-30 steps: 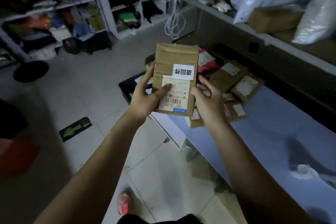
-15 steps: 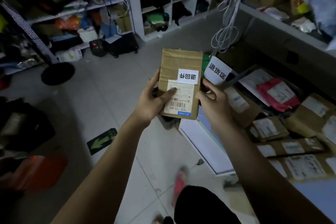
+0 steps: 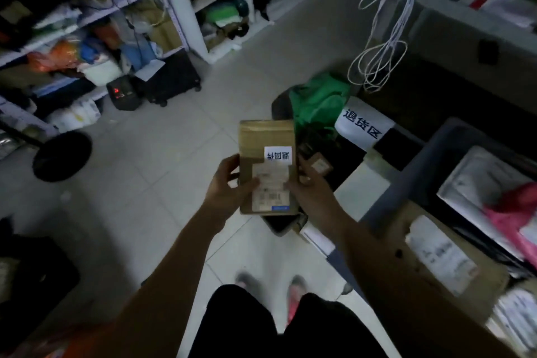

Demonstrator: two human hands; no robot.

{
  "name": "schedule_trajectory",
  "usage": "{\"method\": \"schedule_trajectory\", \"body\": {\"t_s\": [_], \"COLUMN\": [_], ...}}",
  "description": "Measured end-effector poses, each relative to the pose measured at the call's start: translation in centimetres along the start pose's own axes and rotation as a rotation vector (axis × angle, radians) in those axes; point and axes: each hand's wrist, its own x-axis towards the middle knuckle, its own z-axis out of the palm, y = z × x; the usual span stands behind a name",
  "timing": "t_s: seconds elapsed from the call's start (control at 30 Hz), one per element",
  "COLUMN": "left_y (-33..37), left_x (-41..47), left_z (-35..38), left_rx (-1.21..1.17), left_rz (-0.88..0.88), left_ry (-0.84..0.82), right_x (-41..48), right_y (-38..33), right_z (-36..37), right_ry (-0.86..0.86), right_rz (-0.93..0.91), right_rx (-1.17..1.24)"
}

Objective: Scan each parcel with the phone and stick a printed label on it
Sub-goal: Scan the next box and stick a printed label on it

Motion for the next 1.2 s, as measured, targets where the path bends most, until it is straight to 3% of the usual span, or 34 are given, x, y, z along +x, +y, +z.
{"method": "schedule_trajectory", "body": {"t_s": [0.13,0.27,0.4,0.63,0.77,0.93,1.07,1.2], "left_y": [-3.3,-6.0,-10.1,-22.1,-29.9,-38.9,-44.1,-44.8], "left_x": [8.8,17.8,27.1,41.4,47.2,51.1,53.1,53.2], "left_z": [-0.7,-0.9,-0.1,7.7,15.0,23.7,26.6,26.0], "left_rx": [0.048,0.133,0.273,0.541,0.573,0.574,0.624,0.694], "left_rz": [-0.106,-0.114,-0.137,-0.142,-0.133,-0.136,-0.106,-0.109], "left_ry": [-0.16,-0.431,-0.589,-0.891,-0.926,-0.899,-0.842,-0.822], "right_x": [7.2,14.5,21.2,32.8,39.8,45.9,49.9,50.9], "right_y": [2.7,5.6,9.6,21.8,30.3,39.8,44.0,44.0], "right_z": [1.9,3.7,5.1,2.8,-0.8,-5.9,-8.6,-9.4], "right_ry": [0.038,0.2,0.334,0.59,0.689,0.697,0.614,0.435], "right_rz": [0.091,0.248,0.408,0.536,0.546,0.564,0.598,0.672], "right_rx": [0.004,0.047,0.102,0.218,0.217,0.179,0.072,-0.087]}}
